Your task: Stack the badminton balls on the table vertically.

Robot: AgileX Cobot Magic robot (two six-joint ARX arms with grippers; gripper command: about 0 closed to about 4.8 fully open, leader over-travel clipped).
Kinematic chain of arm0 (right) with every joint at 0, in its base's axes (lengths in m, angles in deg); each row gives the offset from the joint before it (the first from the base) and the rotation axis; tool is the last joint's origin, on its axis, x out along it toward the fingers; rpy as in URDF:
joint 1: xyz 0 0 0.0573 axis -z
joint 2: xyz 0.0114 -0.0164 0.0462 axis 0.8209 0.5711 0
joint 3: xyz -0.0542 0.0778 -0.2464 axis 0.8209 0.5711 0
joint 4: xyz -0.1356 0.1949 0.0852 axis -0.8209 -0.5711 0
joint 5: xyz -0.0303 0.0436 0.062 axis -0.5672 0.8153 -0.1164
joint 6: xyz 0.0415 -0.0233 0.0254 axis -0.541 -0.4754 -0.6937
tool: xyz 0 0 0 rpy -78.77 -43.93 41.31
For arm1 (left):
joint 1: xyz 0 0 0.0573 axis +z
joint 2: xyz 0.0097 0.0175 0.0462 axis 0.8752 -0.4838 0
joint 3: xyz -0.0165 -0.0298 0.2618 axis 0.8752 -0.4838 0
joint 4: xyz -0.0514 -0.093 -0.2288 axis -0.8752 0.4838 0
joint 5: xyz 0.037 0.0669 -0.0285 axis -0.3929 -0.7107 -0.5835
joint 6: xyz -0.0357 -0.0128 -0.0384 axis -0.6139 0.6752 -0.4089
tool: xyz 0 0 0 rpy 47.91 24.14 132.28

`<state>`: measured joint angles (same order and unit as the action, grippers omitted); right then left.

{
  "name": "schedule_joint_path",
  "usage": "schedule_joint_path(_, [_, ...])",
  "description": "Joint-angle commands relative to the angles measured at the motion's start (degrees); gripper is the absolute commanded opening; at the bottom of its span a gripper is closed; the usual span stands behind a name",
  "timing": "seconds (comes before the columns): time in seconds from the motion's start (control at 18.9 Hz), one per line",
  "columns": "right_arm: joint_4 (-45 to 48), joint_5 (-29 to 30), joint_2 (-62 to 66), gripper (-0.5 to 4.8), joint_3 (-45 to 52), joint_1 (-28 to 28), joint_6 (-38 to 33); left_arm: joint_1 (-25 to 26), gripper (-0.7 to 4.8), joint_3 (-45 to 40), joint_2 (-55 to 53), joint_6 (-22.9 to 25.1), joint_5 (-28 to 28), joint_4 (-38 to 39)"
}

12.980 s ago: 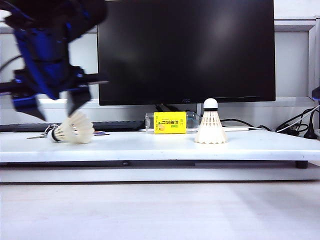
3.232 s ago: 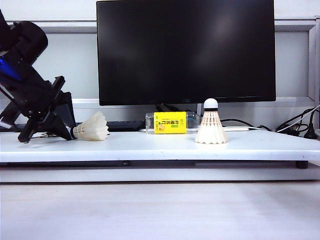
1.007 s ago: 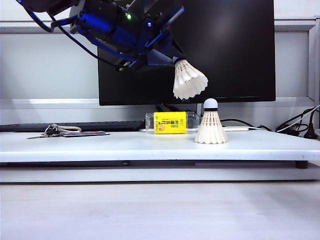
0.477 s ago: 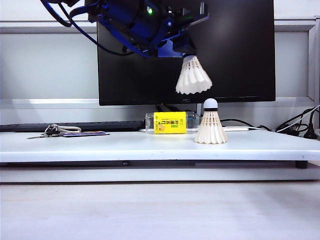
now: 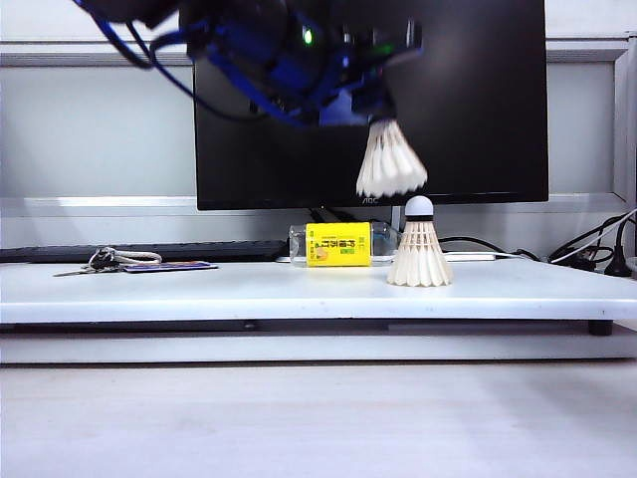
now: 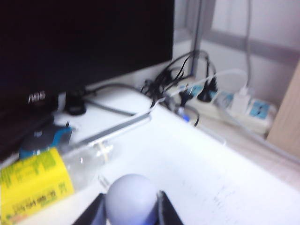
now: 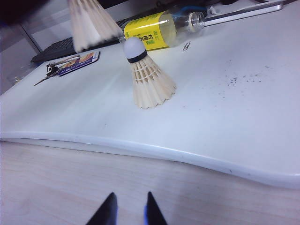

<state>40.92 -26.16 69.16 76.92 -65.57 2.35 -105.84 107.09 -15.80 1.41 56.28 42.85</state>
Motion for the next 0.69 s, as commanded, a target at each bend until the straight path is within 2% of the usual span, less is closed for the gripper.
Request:
schedule_joint_path(0.05, [-0.11, 0.09, -0.09, 0.84, -0.04, 0.02, 0.2, -0.09, 1.44, 0.28, -0.37, 0.07, 0.04, -1.38])
schedule_joint_path(0.37, [-0.11, -0.09, -0.09, 0.84, -0.04, 0.02, 0.2, -1.55, 1.44, 4.2, -3.02, 1.05, -0.55, -1.92])
schedule_joint_path(0.69, [-0.11, -0.13, -0.09, 0.84, -0.04, 0.04, 0.22, -2.6, 1.44, 4.48, -5.9, 2.62, -1.57, -1.6])
